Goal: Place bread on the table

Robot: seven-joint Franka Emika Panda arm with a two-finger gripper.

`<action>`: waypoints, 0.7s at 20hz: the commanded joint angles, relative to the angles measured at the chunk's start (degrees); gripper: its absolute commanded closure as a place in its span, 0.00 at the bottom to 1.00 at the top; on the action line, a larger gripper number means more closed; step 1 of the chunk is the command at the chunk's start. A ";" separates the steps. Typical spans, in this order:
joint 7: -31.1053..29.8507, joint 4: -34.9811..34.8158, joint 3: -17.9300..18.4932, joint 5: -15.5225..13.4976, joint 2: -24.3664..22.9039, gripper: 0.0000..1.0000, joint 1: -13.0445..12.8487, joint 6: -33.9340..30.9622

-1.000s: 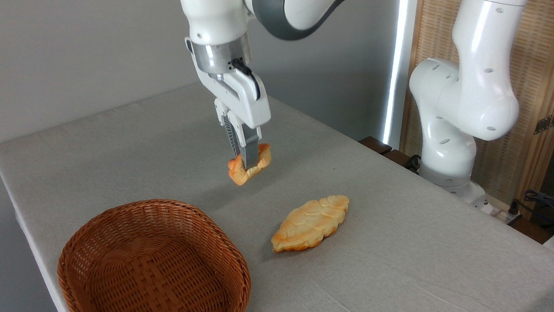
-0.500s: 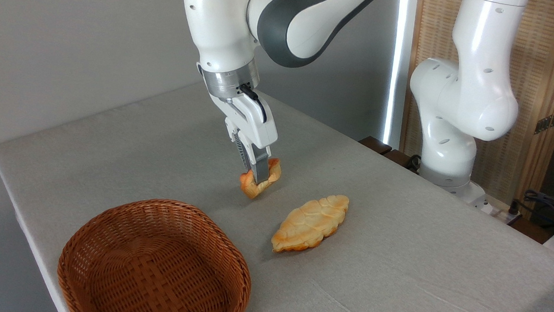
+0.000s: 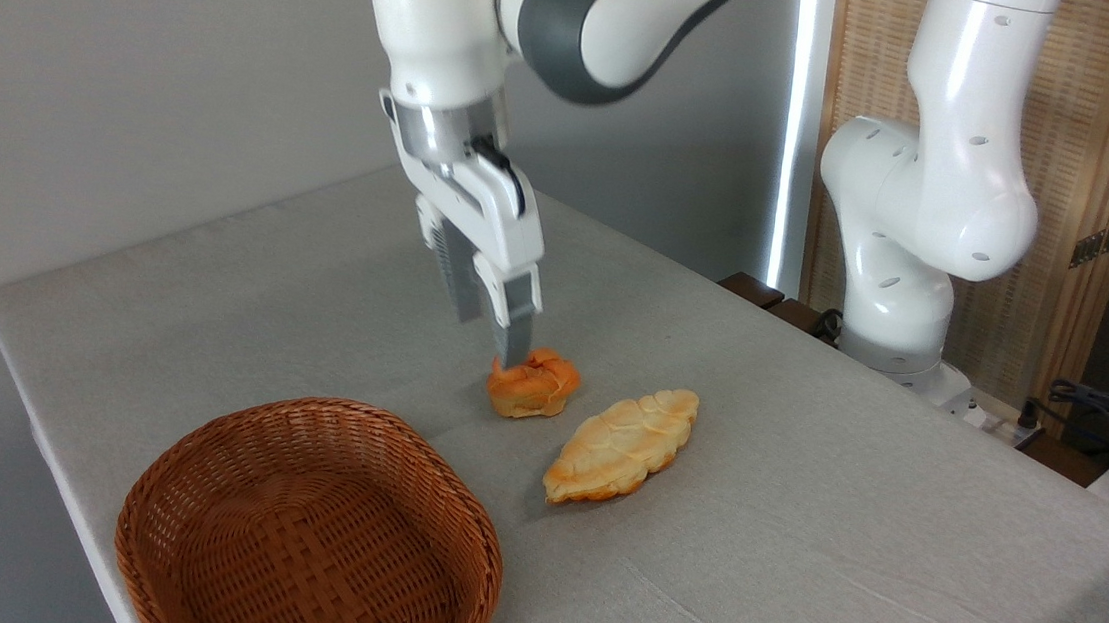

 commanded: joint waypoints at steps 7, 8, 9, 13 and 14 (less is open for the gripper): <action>0.38 20.86 1.11 1.66 4.09 0.00 5.42 -10.22; 0.47 24.03 1.37 1.66 6.11 0.00 5.51 -11.98; 0.47 26.68 1.55 1.66 7.70 0.00 5.69 -12.96; 0.30 31.27 1.38 1.57 10.34 0.00 5.95 -15.25; 0.21 32.23 1.29 1.31 10.43 0.00 5.95 -16.12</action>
